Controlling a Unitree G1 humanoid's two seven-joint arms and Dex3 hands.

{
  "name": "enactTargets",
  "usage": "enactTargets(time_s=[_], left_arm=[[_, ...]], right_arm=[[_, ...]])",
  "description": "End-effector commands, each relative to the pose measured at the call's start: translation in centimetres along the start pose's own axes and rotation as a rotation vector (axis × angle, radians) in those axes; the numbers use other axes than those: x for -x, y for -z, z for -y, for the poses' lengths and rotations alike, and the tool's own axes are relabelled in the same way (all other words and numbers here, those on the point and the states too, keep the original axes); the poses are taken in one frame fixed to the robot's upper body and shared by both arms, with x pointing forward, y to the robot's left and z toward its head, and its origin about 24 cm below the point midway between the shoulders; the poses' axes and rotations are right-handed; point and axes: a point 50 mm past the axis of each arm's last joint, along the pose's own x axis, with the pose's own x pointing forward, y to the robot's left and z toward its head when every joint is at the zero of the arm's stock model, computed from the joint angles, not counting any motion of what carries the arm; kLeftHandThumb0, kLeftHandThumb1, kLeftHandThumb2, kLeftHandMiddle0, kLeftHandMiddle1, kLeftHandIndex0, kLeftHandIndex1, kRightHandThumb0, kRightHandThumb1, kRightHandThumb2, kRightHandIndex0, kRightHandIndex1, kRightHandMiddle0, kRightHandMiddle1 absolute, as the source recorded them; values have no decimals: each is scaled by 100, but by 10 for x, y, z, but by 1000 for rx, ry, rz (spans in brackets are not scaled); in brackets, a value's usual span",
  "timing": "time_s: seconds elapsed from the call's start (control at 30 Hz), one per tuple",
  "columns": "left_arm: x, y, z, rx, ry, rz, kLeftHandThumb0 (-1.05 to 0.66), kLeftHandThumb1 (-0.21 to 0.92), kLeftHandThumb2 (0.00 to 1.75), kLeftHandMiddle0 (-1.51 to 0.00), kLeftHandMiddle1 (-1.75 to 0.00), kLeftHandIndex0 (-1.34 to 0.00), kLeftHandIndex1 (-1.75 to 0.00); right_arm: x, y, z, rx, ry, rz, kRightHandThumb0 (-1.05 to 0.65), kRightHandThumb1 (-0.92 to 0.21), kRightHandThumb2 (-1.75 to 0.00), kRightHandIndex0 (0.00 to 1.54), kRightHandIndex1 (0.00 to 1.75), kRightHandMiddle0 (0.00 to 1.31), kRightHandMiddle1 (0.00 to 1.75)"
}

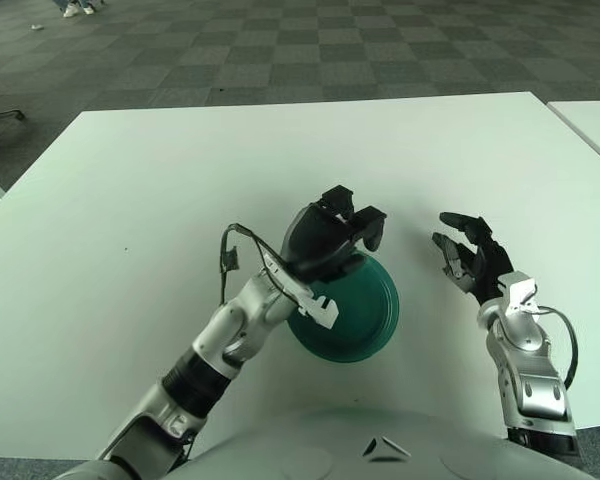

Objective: Put the charger into the plate.

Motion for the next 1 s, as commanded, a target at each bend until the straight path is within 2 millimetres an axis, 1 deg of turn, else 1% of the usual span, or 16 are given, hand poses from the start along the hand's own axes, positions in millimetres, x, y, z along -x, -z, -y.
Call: enactTargets(time_s=[0.0,0.03,0.1,0.17,0.23,0.3,0.37,0.47,0.73,0.87,0.97], left_arm=[[5,-6,-5,14,24,3,-46,33,129,-109,-175,-59,-175],[6,-8,-5,17,33,4,-46,33,129,-109,-175,-59,-175],[8,-10,-5,18,47,5,-46,33,129,-109,-175,-59,-175],[10,-13,-5,9,65,8,-46,33,129,-108,-175,-59,-175],[11,-15,-4,-7,81,16,-46,33,130,-107,-175,-60,-175],[12,-17,-3,-18,88,18,-46,33,130,-106,-175,-60,-175],[13,-17,-3,-24,92,17,-46,33,130,-105,-175,-60,-175],[15,-18,-1,-31,105,11,-46,33,130,-104,-175,-60,-175],[19,-21,-1,-35,134,-2,-46,33,130,-105,-175,-60,-175],[20,-22,-2,-23,147,-9,-46,32,130,-106,-175,-60,-175],[20,-24,-3,-6,161,-18,-47,32,131,-105,-175,-60,-175]], right_arm=[[-7,-16,1,-31,1,55,-44,-78,-70,50,14,3,94],[-10,-20,2,-35,-11,57,-43,-77,-71,49,15,3,95],[-12,-23,-3,-49,-25,66,-43,-75,-71,48,17,3,96],[-4,-24,-13,-68,-24,95,-43,-73,-73,43,25,3,97],[2,-20,-18,-78,-12,118,-44,-71,-73,38,35,2,97],[3,-18,-18,-74,-4,125,-45,-71,-73,33,44,1,97],[3,-17,-17,-68,-1,129,-46,-71,-72,31,47,1,97],[12,-16,-19,-56,-13,135,-48,-73,-69,28,50,0,95],[16,-21,-23,-68,-31,152,-46,-74,-67,26,51,0,93],[19,-27,-24,-44,-48,170,-46,-74,-68,27,45,0,90],[22,-30,-24,-25,-64,172,-48,-75,-65,27,35,0,87]])
